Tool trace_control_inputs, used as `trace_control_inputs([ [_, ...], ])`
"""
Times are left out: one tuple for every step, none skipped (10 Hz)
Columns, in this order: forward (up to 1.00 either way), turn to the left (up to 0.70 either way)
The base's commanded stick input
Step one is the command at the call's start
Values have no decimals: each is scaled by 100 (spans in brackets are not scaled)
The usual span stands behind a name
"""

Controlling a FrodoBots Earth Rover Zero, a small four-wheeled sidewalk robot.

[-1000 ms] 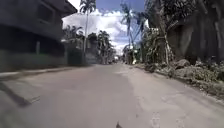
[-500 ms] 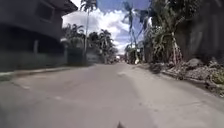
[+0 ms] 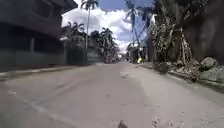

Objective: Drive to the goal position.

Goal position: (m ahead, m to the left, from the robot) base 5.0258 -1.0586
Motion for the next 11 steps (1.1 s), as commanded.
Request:
trace_control_inputs([
  [100,0],
  [100,0],
  [100,0],
  [100,0],
  [100,0],
  [100,0],
  [100,-13],
  [100,-27],
  [100,-38],
  [100,-40],
  [100,-40],
])
